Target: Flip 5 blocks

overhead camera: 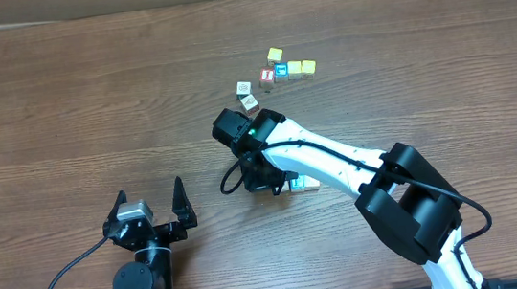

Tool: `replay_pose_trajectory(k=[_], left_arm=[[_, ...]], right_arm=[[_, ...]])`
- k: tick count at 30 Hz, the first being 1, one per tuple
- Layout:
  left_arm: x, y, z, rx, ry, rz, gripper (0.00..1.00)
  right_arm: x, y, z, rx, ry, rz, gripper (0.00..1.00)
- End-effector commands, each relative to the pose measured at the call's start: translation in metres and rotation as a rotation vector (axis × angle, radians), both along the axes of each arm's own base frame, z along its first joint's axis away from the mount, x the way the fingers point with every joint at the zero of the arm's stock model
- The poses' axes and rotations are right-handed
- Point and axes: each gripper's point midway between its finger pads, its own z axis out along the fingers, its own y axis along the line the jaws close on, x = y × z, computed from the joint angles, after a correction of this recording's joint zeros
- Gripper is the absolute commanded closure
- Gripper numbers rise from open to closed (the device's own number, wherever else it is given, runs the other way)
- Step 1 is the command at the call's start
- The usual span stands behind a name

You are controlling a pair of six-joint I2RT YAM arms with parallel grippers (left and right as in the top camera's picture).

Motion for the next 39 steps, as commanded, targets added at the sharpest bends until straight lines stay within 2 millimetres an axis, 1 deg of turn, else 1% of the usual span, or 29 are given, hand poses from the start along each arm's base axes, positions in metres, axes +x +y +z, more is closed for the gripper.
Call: replay_pose_trajectory(k=[1, 7, 13, 17, 22, 27, 30, 39], left_arm=[[0.0, -0.004, 0.001, 0.018, -0.008, -0.019, 0.0], [0.0, -0.004, 0.001, 0.018, -0.008, -0.019, 0.0], [0.0, -0.004, 0.001, 0.018, -0.008, -0.019, 0.0], [0.0, -0.004, 0.001, 0.018, -0.008, -0.019, 0.0], [0.0, -0.004, 0.001, 0.018, -0.008, -0.019, 0.0], [0.0, -0.004, 0.001, 0.018, -0.008, -0.019, 0.0], [0.0, -0.004, 0.001, 0.018, -0.008, -0.019, 0.0], [0.0, -0.004, 0.001, 0.018, -0.008, -0.019, 0.0]], right_arm=[[0.001, -0.001, 0.004, 0.001, -0.014, -0.012, 0.96], [0.001, -0.002, 0.004, 0.0, -0.012, -0.032, 0.96], [0.007, -0.006, 0.004, 0.001, -0.013, -0.049, 0.96], [0.011, -0.003, 0.005, 0.017, -0.026, -0.051, 0.96], [0.013, -0.003, 0.007, 0.021, -0.028, -0.077, 0.96], [0.017, 0.002, 0.015, 0.036, -0.041, -0.076, 0.96], [0.017, 0.002, 0.018, 0.031, -0.037, -0.076, 0.96], [0.014, -0.004, 0.018, 0.007, -0.028, -0.077, 0.96]])
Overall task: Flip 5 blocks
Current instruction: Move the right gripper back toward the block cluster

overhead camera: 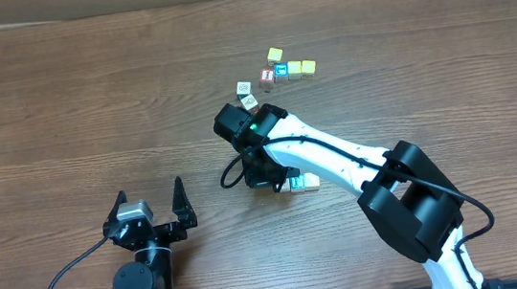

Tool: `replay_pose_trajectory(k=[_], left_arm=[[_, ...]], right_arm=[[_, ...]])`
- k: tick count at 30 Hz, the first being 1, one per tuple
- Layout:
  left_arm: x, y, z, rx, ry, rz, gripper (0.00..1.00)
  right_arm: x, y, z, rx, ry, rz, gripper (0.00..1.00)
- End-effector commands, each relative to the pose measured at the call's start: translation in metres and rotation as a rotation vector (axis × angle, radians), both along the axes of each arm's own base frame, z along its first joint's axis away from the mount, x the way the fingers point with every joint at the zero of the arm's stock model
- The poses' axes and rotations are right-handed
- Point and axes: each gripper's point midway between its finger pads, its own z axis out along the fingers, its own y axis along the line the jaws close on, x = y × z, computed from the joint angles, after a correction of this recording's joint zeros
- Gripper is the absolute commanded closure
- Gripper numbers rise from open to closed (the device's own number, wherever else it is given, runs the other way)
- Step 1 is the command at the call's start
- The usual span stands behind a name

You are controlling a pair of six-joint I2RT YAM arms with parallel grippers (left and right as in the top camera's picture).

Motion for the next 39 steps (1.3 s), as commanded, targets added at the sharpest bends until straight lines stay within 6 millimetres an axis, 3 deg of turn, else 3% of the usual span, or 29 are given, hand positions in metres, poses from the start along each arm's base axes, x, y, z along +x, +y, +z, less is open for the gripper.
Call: replay_pose_trajectory(k=[1, 9, 15, 23, 39], left_arm=[[0.0, -0.004, 0.001, 0.018, -0.008, -0.019, 0.0], [0.0, -0.004, 0.001, 0.018, -0.008, -0.019, 0.0], [0.0, -0.004, 0.001, 0.018, -0.008, -0.019, 0.0], [0.0, -0.004, 0.001, 0.018, -0.008, -0.019, 0.0], [0.0, -0.004, 0.001, 0.018, -0.008, -0.019, 0.0]], right_arm=[[0.009, 0.001, 0.012, 0.011, -0.034, -0.016, 0.96], [0.012, 0.003, 0.015, 0.021, -0.042, -0.016, 0.96], [0.031, 0.007, 0.03, 0.055, -0.084, -0.008, 0.95], [0.065, -0.027, 0.028, 0.066, -0.089, -0.12, 0.96], [0.04, -0.03, 0.003, 0.067, 0.0, -0.062, 0.96]])
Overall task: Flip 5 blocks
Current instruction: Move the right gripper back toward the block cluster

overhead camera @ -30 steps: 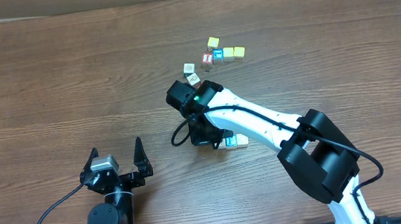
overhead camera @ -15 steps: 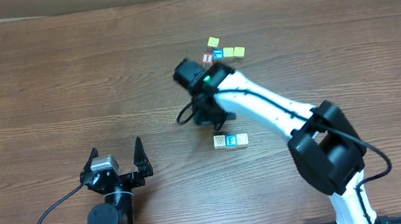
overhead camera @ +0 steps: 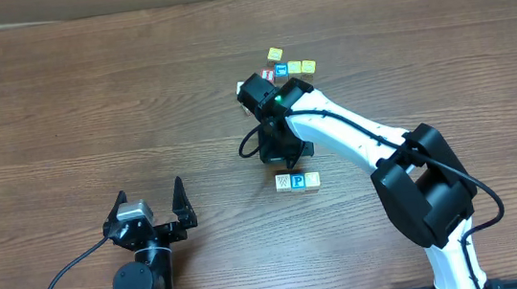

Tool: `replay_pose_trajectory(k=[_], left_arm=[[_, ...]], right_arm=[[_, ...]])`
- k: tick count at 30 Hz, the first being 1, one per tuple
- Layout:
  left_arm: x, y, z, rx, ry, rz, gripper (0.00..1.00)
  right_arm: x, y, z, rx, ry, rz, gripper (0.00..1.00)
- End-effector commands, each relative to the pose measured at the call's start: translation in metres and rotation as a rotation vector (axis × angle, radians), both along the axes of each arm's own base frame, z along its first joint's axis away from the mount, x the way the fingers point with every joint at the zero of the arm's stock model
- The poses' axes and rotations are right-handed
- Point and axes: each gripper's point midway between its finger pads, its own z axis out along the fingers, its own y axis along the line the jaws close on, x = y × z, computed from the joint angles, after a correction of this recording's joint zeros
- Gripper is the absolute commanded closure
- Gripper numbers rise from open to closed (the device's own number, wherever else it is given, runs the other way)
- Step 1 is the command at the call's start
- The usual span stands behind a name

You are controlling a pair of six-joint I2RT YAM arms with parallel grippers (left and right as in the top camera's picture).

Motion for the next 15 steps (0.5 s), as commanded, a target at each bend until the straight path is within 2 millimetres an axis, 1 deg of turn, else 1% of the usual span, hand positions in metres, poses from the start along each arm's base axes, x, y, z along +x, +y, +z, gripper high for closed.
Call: replay_pose_trajectory(k=[1, 9, 15], left_arm=[[0.0, -0.004, 0.001, 0.018, -0.008, -0.019, 0.0], [0.0, -0.004, 0.001, 0.018, -0.008, -0.019, 0.0], [0.0, -0.004, 0.001, 0.018, -0.008, -0.019, 0.0]], right_arm=[[-0.002, -0.001, 0.003, 0.006, 0.002, 0.006, 0.96], [-0.013, -0.001, 0.002, -0.007, 0.033, 0.021, 0.96], [-0.022, 0.007, 0.002, -0.012, 0.037, 0.05, 0.96]])
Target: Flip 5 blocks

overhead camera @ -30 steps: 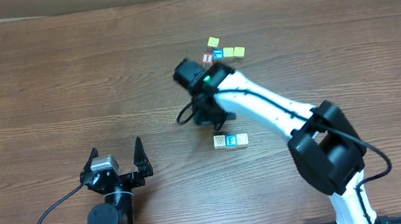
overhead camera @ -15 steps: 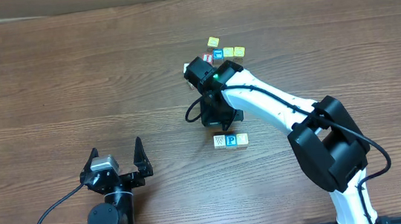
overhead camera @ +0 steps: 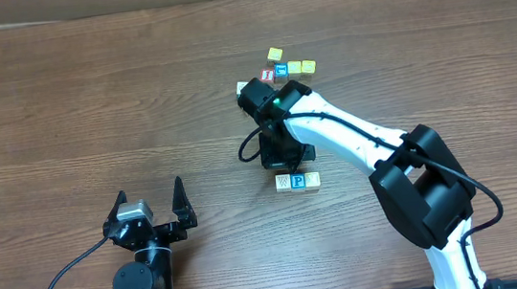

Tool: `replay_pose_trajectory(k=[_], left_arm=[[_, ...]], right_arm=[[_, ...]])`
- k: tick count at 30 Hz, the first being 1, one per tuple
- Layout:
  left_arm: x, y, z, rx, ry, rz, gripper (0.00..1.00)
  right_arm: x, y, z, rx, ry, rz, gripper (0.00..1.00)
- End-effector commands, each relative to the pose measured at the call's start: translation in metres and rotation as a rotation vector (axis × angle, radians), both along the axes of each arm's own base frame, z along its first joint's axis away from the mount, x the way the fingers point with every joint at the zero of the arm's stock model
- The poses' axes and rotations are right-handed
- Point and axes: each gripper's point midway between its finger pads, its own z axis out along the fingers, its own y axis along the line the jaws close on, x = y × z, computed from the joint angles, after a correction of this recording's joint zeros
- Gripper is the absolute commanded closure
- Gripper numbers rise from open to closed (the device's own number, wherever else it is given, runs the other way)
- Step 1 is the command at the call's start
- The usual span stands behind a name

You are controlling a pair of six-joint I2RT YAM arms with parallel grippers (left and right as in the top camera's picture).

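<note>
Three blocks lie in a row near the table's middle: a patterned one, a blue P block and a tan one. My right gripper hovers just beyond this row, apparently open with nothing in it. Its wrist covers much of the fingers. Farther back is a cluster: a yellow block, a red one, a blue one and two yellow-tan ones. A white block peeks out beside the wrist. My left gripper rests open at the near edge, far from all the blocks.
The right arm stretches diagonally from the near right across the table. A cardboard wall borders the far left corner. A black cable trails from the left arm's base.
My right gripper has shifted slightly nearer and left, closer to the row of three blocks. The blocks and the left arm have not moved.
My right gripper was first low over the left end of the near row, hiding one block. It stayed there at the second moment. It then stood farther back, with all three blocks of the row showing, and now it hovers just beyond them.
</note>
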Motion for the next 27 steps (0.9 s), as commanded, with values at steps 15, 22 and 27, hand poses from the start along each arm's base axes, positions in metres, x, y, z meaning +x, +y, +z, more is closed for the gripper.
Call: replay_pose_trajectory(k=[15, 22, 27], left_arm=[[-0.0001, -0.0036, 0.0012, 0.018, -0.008, -0.019, 0.0], [-0.0001, -0.0036, 0.0012, 0.018, -0.008, -0.019, 0.0], [-0.0001, -0.0036, 0.0012, 0.018, -0.008, -0.019, 0.0]], right_arm=[[-0.0137, 0.0039, 0.0037, -0.011, 0.016, 0.032, 0.96], [-0.0157, 0.002, 0.0037, -0.018, 0.024, 0.032, 0.96], [-0.0141, 0.0035, 0.0038, -0.013, 0.017, 0.033, 0.96]])
